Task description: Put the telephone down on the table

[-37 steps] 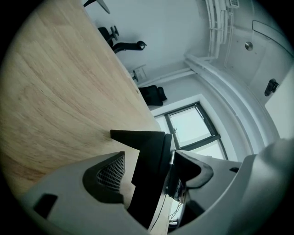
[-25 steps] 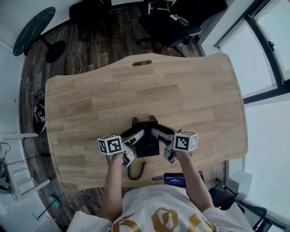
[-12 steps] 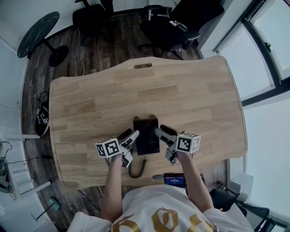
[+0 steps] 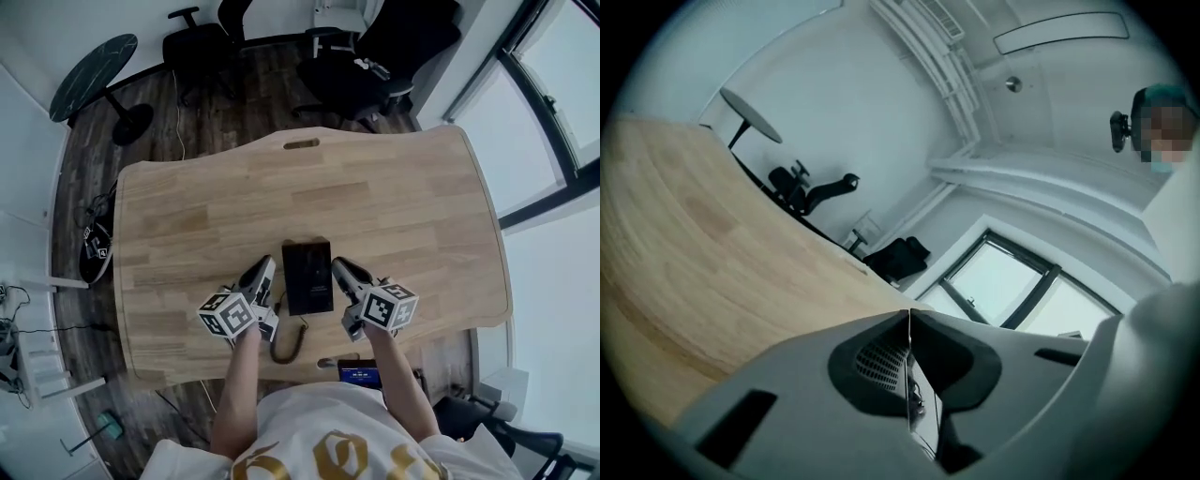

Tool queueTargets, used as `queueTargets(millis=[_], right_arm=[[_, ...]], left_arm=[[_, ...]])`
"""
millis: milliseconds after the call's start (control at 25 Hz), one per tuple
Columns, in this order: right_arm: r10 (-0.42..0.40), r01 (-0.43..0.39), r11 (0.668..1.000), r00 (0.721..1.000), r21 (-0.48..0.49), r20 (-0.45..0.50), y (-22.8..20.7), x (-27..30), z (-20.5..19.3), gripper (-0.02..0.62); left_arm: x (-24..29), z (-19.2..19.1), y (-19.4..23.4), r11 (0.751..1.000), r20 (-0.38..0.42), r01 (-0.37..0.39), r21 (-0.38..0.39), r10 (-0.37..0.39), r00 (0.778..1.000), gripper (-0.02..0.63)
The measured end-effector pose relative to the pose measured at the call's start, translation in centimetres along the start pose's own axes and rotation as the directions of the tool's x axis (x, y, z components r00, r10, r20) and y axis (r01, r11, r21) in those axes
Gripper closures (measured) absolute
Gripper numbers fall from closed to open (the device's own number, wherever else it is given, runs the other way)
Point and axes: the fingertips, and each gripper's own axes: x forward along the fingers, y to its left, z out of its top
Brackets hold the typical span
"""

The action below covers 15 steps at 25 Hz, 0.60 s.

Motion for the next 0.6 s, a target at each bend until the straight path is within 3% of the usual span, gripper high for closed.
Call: queueTargets(millis=[200,360,480,600], right_arm=[[0.017,-0.015,0.997,0.999,-0.081,0.032,2.4,-1.2,0.6,0.574],[0.0,0.008,0.993,0.998,-0.121,0.067,4.0,-2.5,0.9,0.577],[-0.029,0.044,0.983,0.996,-0.177,0.086,5.0,-3.3,1.0,0.577],[-0.043,0.068,0.971,0.992,-0.228,0.116,6.3,-4.5,1.1,0.577]], left_arm=[[-1.3,0.2,-2.0,0.993,-0.011,-0.006,0.115,0.008,1.0,0.597],[-2.3,0.0,-4.7,0.97,-0.045,0.016,0.241,-0.006,0.999,0.597],[-3.1,0.4,-6.4,0.933,-0.05,0.01,0.361,0.008,0.999,0.597],[-4.2,1.2,-7.9,0.873,-0.021,-0.025,0.486,0.041,0.999,0.597]])
